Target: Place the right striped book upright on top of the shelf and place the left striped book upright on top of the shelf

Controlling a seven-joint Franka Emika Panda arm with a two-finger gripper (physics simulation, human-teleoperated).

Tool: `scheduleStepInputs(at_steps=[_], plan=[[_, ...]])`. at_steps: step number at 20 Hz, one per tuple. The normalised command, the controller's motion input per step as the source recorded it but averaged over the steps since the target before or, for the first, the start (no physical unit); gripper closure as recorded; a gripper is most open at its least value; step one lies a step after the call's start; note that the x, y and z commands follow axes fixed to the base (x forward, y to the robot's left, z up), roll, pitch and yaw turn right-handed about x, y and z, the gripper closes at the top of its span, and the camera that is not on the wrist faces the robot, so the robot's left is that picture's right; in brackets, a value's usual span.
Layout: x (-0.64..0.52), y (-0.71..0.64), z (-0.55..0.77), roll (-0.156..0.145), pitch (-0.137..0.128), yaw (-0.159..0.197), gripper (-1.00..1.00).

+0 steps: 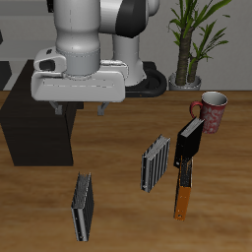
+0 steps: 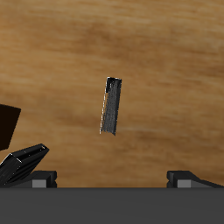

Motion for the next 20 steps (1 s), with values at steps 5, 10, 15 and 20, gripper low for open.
scheduleStepInputs(at_steps=[5,10,15,20], plan=[[0.25,-0.01,-0.15,0.013,-0.008,-0.011,-1.0],[0.32,0.01,-0.35,0.008,0.017,-0.009,-1.0],[0.24,-0.1,-0.31,-0.012,0.016,-0.008,-1.0],[0.24,-0.09,-0.4,-0.023,0.028,-0.004,-1.0]])
